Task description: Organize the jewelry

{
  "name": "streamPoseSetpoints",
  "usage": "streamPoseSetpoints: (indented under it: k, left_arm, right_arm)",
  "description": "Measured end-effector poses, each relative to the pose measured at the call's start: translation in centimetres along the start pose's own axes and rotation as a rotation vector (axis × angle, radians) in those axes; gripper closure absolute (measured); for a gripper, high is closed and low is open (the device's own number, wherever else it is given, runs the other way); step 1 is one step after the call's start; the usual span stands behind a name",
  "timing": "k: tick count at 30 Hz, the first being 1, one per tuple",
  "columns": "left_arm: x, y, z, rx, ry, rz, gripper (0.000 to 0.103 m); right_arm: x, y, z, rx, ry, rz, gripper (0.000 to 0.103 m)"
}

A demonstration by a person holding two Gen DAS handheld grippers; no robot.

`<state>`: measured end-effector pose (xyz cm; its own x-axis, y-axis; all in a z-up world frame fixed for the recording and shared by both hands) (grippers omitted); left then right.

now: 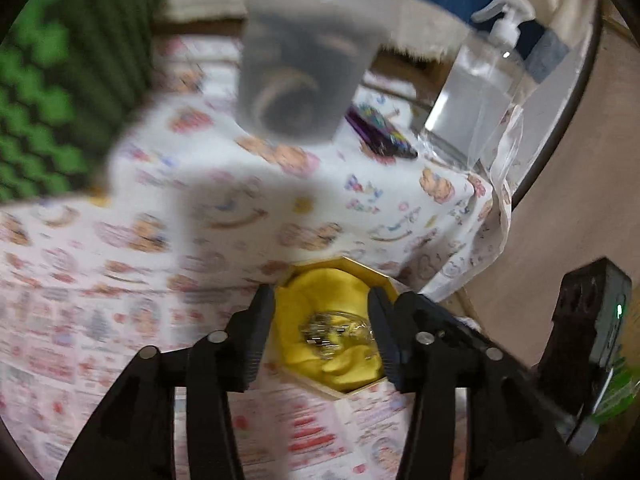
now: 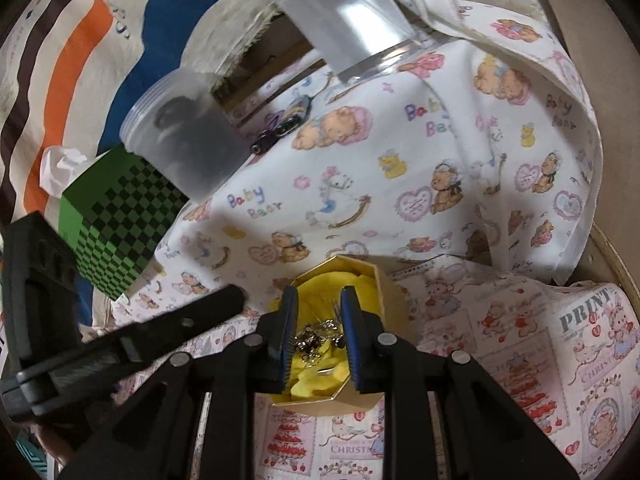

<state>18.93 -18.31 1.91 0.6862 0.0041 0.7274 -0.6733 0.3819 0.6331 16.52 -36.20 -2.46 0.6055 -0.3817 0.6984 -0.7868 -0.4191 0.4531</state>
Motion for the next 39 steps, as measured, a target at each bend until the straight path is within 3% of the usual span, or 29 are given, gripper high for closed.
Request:
streamPoseSetpoints:
  k: [3, 6, 9, 15, 20, 23, 26, 32, 39]
  left_arm:
    - [-0.4, 2.8, -0.8, 0.084, -0.046, 0.094, 0.031]
    - [-1.1, 5.9, -1.5, 0.152, -0.100, 0.177, 0.019]
    - [-1.8, 9.5, -2.2, 0.204, -0.130, 0.278, 0.007]
    - [-3.1, 15.3, -4.0, 0.200, -0.133, 0.419, 0.002]
    - [-4.5, 17.4, -4.8, 0.208, -0.164, 0.476, 0.001]
    - [-6.0, 18.4, -5.8, 0.200, -0.156, 0.549, 0.001]
    - [-7.0, 18.7, -6.8, 0.208, -0.139, 0.576, 0.001]
    - [-8.5, 17.0, -8.4, 0.279, -0.163, 0.572, 0.001]
    - [-10.3, 14.8, -9.3, 0.343, -0.242, 0.539, 0.001]
  right_arm:
    - [0.0, 0.5, -0.6, -0.020, 0.038, 0.025, 0.053]
    - [0.1, 1.6, -1.7, -0.076, 0.099, 0.063, 0.039]
    - [0.2, 3.9, -3.7, -0.125, 0.187, 0.156, 0.025]
    - [-0.9, 7.3, -8.4, -0.165, 0.389, 0.293, 0.002]
    - [-2.4, 9.0, -10.5, -0.145, 0.418, 0.343, 0.000]
    - [-3.3, 9.6, -11.0, -0.137, 0.435, 0.373, 0.000]
    - [-4.7, 8.9, -11.2, -0.163, 0.498, 0.349, 0.000]
    - [-7.0, 7.2, -9.8, -0.156, 0.448, 0.341, 0.000]
    - [-8.2, 6.8, -9.9, -0.228, 0.494, 0.405, 0.000]
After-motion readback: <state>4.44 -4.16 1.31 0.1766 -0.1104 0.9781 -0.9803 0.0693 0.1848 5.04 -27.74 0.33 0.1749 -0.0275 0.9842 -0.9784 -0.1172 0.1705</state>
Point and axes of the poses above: each gripper's, at about its wrist camera, not at the fingertips, and y roughly against the way its jaws point, z to its right, x to its top, the point moved 1 cm from there along -y, roughly the way its jaws point, and after that the axes turned 3 degrees about z, right-handed, at the moved point
